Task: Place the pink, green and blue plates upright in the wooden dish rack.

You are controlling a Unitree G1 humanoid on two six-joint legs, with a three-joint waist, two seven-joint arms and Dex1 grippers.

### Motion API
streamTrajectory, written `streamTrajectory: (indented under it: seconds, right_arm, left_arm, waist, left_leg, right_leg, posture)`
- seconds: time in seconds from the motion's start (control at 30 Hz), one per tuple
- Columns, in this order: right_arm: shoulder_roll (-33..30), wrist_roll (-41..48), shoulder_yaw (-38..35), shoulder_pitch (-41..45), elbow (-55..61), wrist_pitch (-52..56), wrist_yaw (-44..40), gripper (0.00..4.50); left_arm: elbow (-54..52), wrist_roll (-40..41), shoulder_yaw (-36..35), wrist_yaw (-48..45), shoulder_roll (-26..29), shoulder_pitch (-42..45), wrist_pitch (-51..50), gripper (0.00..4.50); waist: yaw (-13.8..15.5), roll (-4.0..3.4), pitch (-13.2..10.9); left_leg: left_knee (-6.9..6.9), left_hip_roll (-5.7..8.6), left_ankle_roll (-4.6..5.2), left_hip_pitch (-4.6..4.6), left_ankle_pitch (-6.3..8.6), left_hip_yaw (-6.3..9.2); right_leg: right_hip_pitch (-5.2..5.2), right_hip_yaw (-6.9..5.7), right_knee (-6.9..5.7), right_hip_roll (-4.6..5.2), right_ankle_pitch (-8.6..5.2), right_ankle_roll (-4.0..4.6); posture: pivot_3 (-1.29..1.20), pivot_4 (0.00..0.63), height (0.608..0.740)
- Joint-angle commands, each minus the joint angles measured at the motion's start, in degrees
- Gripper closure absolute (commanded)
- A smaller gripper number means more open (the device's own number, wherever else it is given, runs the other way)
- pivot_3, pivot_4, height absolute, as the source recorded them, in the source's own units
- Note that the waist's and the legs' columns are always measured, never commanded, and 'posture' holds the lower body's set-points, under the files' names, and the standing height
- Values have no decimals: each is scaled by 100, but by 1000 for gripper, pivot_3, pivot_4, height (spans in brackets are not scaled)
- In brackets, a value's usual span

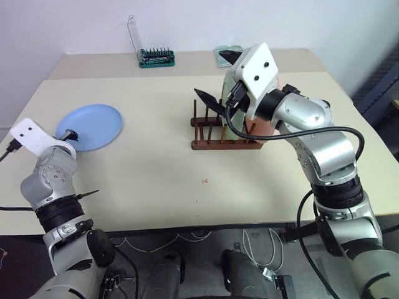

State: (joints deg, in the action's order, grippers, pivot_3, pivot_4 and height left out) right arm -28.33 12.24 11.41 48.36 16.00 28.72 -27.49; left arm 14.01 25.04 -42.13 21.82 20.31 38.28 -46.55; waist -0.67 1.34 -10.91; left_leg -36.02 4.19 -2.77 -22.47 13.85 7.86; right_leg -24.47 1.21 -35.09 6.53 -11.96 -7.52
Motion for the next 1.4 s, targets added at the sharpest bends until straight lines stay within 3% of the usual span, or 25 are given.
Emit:
streamTrajectory:
  seconds: [0.03,0.07,0.17,0.33,0.4,0.43,0.53,0.6,0.77,0.87,1.0,1.23,1.33,1.4]
  right_arm:
    - [58,-89,-168,-13,147,-127,-55,0]
    - [66,-108,-174,-38,165,-116,-61,0]
    - [50,-206,-184,-120,208,-92,-55,0]
    - [84,-278,-193,-188,264,-74,-72,0]
    - [86,-339,-165,-196,257,-108,-89,0]
    - [75,-400,-122,-190,237,-168,-109,0]
    - [10,-957,370,-113,20,-812,-278,0]
    - [112,-1268,673,-6,-198,-1218,-352,0]
    - [370,-2377,1411,455,-1235,-2576,-244,0]
    - [587,-2627,1477,644,-1788,-2954,-166,0]
    - [566,-3890,1854,1114,-2670,-3897,465,0]
    - [729,-4631,1799,1560,-3730,-4315,1085,0]
    - [784,-4713,1723,1635,-3879,-4359,1162,866]
    - [796,-4757,1713,1641,-3904,-4399,1174,1811]
  left_arm:
    - [597,413,-432,-61,191,310,-156,56]
    - [730,524,-532,-108,196,366,-144,56]
    - [862,530,-506,-122,267,404,-112,890]
    - [753,533,-410,-67,218,407,47,3270]
    - [518,394,-42,-284,237,408,172,4247]
    - [241,306,259,-531,248,425,375,4463]
    - [-976,0,1410,-1282,241,562,989,4463]
    - [-1495,43,1730,-1528,133,610,1179,4463]
    - [-2409,391,2018,-1748,-203,772,1184,4463]
    - [-2618,459,2109,-1697,-267,833,1003,4463]
    - [-3200,829,2081,-1375,-468,993,469,4463]
    - [-3629,1101,2164,-1240,-674,943,151,4463]
    - [-3701,1160,2190,-1228,-746,928,110,4500]
    - [-3694,1150,2207,-1229,-756,933,102,4500]
  waist:
    - [-16,0,0]
    - [-18,-1,1]
    - [-24,-2,1]
    - [-5,0,2]
    - [-7,1,2]
    - [-4,1,2]
    - [6,15,-3]
    - [-9,16,-3]
    - [-97,13,-3]
    - [-162,14,-3]
    - [-169,14,-5]
    - [-163,15,-4]
    - [-166,14,-5]
    - [-168,14,-5]
  left_leg:
    - [0,-1,0,0,0,1]
    - [0,-1,0,0,0,0]
    - [4,-1,-2,5,-1,-1]
    - [2,0,-4,3,-2,-1]
    - [2,1,-4,3,-2,-2]
    - [2,0,-5,3,-2,-1]
    - [2,1,-12,-2,-6,0]
    - [3,1,-20,-3,-11,-3]
    - [10,-3,-25,5,-13,-10]
    - [13,-6,-26,7,-14,-7]
    - [9,-4,-28,2,-15,-4]
    - [9,-2,-35,2,-19,-4]
    - [10,-3,-35,2,-19,-4]
    - [11,-2,-36,2,-20,-4]
  right_leg:
    - [0,-1,0,-1,0,0]
    - [-1,-1,-1,-1,0,0]
    - [-1,0,-6,0,0,0]
    - [-1,0,-5,2,0,0]
    - [-1,1,-5,2,0,1]
    - [-1,0,-5,2,0,1]
    - [-2,-1,-3,2,1,1]
    - [-1,1,1,3,1,1]
    - [-4,4,0,3,1,1]
    - [-5,3,-3,-2,1,2]
    - [-7,5,-4,-3,1,2]
    - [-6,5,-3,-3,1,2]
    - [-6,6,-3,-4,1,3]
    - [-6,6,-2,-4,1,2]
  posture:
    - [0,150,740]
    - [0,150,740]
    - [0,150,740]
    - [0,150,740]
    - [0,150,740]
    - [0,150,740]
    - [0,150,740]
    - [0,150,740]
    - [0,150,740]
    - [0,150,740]
    - [0,150,740]
    - [0,150,740]
    - [0,150,740]
    - [0,150,740]
